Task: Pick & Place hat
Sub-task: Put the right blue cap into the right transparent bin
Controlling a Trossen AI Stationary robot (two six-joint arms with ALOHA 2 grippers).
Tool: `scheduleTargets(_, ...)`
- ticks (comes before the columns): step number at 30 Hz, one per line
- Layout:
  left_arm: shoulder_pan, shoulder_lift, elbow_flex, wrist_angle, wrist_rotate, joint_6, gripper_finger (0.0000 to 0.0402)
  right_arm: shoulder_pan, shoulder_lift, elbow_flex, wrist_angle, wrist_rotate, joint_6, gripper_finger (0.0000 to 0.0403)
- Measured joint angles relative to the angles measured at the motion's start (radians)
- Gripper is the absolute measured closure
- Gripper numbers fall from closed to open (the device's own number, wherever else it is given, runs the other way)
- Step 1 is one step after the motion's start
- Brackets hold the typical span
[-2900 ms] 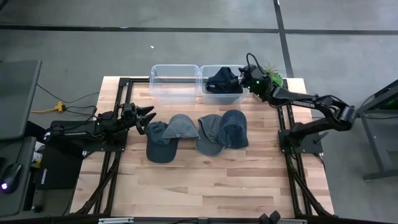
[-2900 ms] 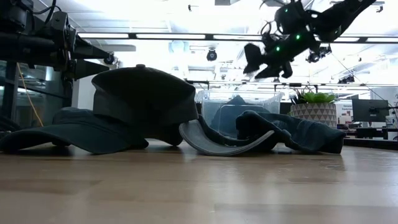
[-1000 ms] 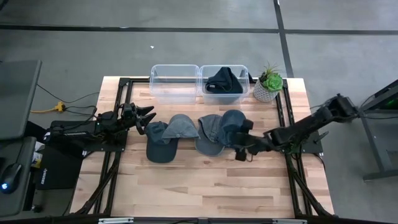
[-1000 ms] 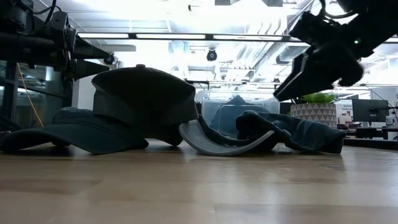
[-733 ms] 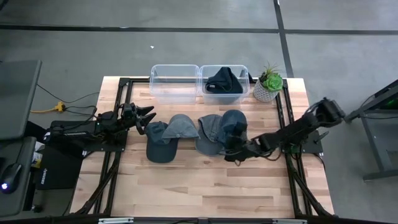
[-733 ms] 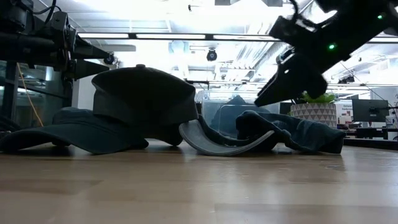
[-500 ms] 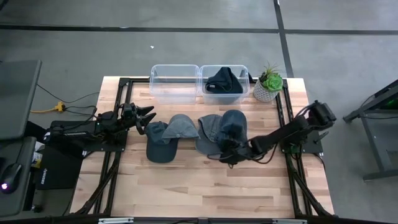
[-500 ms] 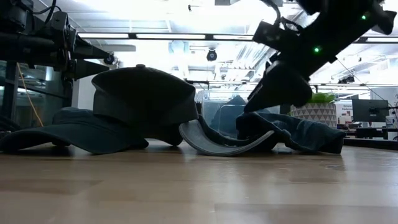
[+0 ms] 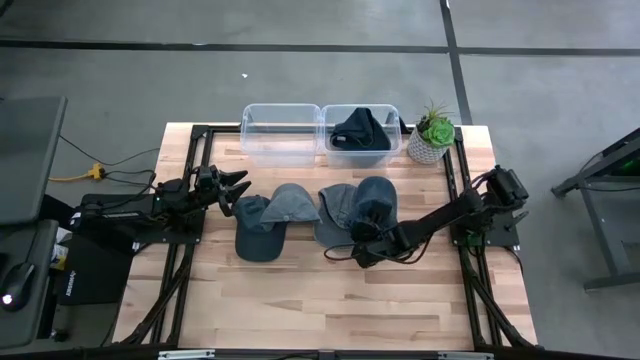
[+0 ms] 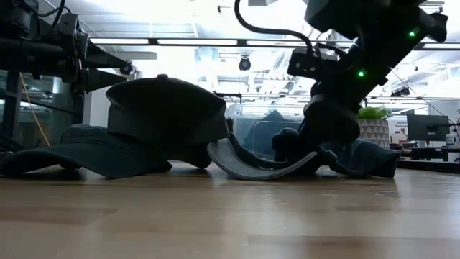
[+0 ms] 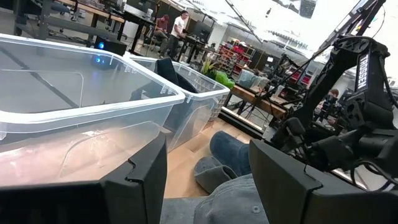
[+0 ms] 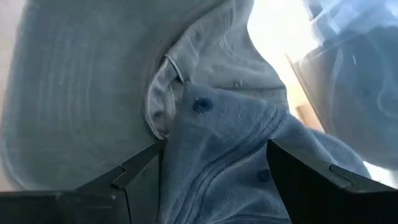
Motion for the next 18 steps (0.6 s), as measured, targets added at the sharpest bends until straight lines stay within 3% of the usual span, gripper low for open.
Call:
scheduleTargets(10, 0.0, 0.0, 0.0, 0.0, 0.0, 0.0, 0.0209, -0.046, 0.0, 0.0, -0.055, -0.064, 0.022, 0.0142)
scheduleTargets(18, 0.0, 0.0, 0.0, 0.0, 0.0, 0.0, 0.0209, -0.057, 0.0, 0.003, -0.087, -0.09, 0.024, 0.0203)
